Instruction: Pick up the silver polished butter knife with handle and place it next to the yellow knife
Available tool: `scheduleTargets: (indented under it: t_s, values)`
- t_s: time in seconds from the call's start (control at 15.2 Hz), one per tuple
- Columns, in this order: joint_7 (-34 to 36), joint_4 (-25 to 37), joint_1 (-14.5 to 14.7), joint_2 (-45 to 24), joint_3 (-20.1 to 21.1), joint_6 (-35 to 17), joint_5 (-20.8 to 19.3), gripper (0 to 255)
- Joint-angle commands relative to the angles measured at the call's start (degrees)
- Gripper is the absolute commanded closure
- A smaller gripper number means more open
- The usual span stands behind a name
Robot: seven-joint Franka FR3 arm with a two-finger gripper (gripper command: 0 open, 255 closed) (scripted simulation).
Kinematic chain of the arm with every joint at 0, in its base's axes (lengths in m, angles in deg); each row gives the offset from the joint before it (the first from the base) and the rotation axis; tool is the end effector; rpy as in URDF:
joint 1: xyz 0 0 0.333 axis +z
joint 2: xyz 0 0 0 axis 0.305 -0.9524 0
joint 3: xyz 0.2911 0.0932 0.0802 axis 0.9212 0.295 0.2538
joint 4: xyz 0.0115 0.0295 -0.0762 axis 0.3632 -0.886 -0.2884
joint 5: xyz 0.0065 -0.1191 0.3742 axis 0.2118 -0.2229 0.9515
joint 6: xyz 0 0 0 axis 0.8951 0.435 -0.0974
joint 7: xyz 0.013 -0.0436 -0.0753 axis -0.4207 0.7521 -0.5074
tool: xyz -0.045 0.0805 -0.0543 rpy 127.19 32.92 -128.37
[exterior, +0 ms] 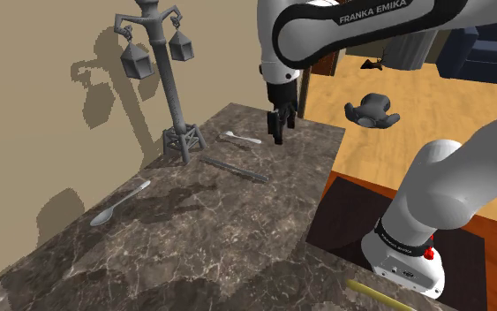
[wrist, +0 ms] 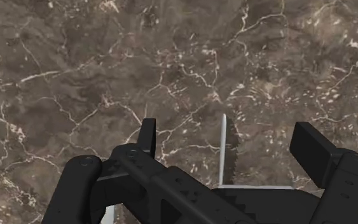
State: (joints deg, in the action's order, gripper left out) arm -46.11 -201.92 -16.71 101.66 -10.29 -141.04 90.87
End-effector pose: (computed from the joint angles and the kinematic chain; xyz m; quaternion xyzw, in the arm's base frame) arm 0.3913 0.0641 0.4966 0.9945 0.0715 -0.0759 0.0079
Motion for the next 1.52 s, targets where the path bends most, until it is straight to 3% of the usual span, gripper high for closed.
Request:
scheduleTargets:
  t_s: [0.0,0.79,1.45]
  values:
    - [0.70,1.30,0.06,-4.07,0.72,-2.88,-0.13,0]
    - [6.49,15.34,1.27,-30.28,4.22,-14.69,-3.91,0]
    - [7.00,11.91,1.40,-32.82,4.16,-20.61,-4.55,0]
